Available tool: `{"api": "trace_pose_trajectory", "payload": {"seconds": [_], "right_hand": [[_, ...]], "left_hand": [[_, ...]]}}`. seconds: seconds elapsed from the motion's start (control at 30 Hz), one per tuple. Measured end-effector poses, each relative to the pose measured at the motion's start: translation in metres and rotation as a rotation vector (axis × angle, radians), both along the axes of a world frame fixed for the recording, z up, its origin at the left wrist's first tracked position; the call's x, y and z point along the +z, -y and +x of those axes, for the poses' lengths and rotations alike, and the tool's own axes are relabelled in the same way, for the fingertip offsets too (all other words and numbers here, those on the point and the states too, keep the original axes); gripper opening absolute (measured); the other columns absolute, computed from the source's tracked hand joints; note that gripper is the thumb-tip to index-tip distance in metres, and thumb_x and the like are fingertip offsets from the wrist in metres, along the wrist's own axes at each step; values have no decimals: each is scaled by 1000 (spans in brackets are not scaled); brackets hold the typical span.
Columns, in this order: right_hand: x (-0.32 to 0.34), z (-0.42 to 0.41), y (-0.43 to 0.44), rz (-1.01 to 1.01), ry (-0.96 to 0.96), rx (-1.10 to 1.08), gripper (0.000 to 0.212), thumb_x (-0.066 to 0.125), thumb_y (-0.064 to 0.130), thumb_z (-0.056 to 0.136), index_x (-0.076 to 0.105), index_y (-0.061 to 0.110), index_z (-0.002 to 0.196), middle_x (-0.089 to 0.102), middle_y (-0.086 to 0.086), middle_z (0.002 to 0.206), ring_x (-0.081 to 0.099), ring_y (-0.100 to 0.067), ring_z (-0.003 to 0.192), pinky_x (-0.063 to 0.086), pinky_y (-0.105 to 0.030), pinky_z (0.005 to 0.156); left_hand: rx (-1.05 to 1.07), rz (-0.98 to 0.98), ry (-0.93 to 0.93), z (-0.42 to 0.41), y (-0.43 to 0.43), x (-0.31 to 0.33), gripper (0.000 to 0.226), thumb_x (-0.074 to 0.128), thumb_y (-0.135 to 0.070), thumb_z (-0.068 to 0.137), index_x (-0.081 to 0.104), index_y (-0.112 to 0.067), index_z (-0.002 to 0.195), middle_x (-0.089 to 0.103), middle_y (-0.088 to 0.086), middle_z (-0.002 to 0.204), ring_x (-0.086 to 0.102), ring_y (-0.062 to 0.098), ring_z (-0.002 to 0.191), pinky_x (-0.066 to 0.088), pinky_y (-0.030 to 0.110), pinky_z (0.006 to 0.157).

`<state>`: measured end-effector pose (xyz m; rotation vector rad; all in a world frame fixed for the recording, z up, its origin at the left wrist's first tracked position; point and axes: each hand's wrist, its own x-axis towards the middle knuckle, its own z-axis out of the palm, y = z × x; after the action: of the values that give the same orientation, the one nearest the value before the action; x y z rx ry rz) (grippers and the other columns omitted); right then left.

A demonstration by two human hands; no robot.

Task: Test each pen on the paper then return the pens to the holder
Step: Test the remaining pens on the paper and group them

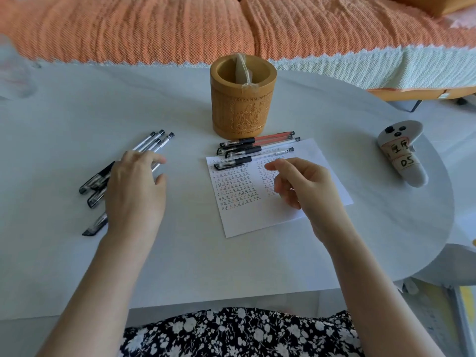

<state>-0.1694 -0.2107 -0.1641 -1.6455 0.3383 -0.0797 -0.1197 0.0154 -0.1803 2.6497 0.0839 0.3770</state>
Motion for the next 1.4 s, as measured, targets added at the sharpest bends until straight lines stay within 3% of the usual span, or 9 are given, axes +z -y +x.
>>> {"api": "trace_pose_trajectory", "payload": {"seconds": [0.27,0.4,0.5,0.67,0.77,0.93,1.07,1.17,1.4], "right_hand": [[-7,1,-8,-89,-6,88,20,57,24,93,71,10,90,60,6,55,45,-9,48,35,-14,45],[-4,1,-12,-31,38,169,25,58,32,92,69,12,102,63,4,62,49,-10,51,37,-18,46],[-1,-1,-17,52,84,260,28,60,31,88,67,13,108,63,2,65,50,-13,53,37,-21,44],[-1,-1,-17,150,192,253,23,58,18,91,68,-2,90,63,-9,68,51,-12,51,39,-19,44],[-2,0,-13,213,243,158,23,59,25,87,70,5,87,61,-2,63,51,-13,51,39,-20,45],[-2,2,-4,252,297,28,21,54,23,93,69,9,86,55,-5,65,49,-15,51,37,-23,46],[-1,2,-2,262,338,5,23,51,20,96,70,13,86,54,-7,67,48,-15,51,37,-23,46],[0,2,0,256,357,-10,26,50,19,97,72,16,83,54,-7,68,47,-15,51,36,-22,46],[-1,2,5,220,372,-54,23,49,19,97,66,6,88,58,-1,66,48,-13,50,37,-20,46]], "left_hand": [[-84,-190,72,-4,3,9,16,62,-2,81,59,-16,88,63,-7,80,64,19,78,49,34,71],[-326,-390,106,-21,25,30,23,68,-5,80,55,-20,92,63,-14,84,62,7,75,52,21,68],[-516,-462,91,-35,40,36,25,71,-9,79,55,-18,95,66,-8,88,64,7,78,52,20,71],[-569,-548,83,-45,56,33,35,74,-16,76,51,-21,102,61,-6,89,64,8,82,54,22,71],[-512,-504,27,-43,58,27,36,73,-29,76,51,-26,105,60,-11,92,62,6,82,54,29,71],[-473,-438,-108,-43,61,20,10,63,-32,84,63,-23,88,63,-14,77,60,7,69,52,29,66],[-494,-415,-135,-44,62,19,16,56,-34,88,63,-20,86,62,-10,75,57,8,65,47,24,60],[-535,-399,-153,-44,64,18,17,52,-32,92,58,-17,86,59,-5,69,55,14,65,44,31,63],[-552,-375,-134,-47,68,19,20,44,-36,95,55,-22,86,46,1,57,39,17,53,27,27,48]]}}
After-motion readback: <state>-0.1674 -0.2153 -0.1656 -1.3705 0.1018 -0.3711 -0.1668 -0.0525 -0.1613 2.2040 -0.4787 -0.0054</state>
